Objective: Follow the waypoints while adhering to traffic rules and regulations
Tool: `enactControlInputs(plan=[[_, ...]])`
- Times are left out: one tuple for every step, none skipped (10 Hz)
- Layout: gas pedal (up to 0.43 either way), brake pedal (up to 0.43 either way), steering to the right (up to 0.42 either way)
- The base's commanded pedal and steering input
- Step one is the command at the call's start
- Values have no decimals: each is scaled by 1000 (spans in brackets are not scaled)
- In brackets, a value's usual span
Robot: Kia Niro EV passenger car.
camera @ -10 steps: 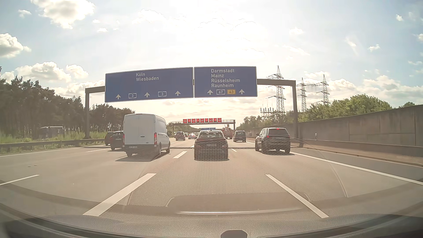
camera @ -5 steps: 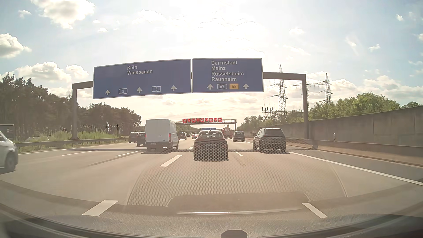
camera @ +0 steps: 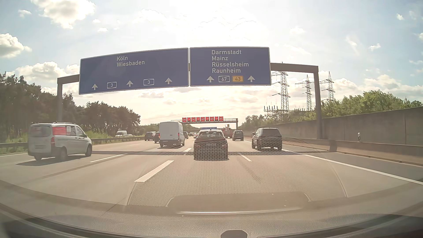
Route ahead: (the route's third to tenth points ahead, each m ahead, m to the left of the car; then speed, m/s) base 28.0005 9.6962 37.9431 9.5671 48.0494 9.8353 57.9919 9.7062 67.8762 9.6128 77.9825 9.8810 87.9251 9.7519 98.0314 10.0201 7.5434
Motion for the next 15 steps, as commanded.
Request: enactControlInputs(plan=[[59, 0, -8], [59, 0, -7], [59, 0, -7], [59, 0, -7], [59, 0, -6], [59, 0, -5], [67, 0, -3], [67, 0, -1], [67, 0, -1], [67, 0, -1], [67, 0, -1], [67, 0, -1], [67, 0, 0], [67, 0, 0], [79, 0, 0]])
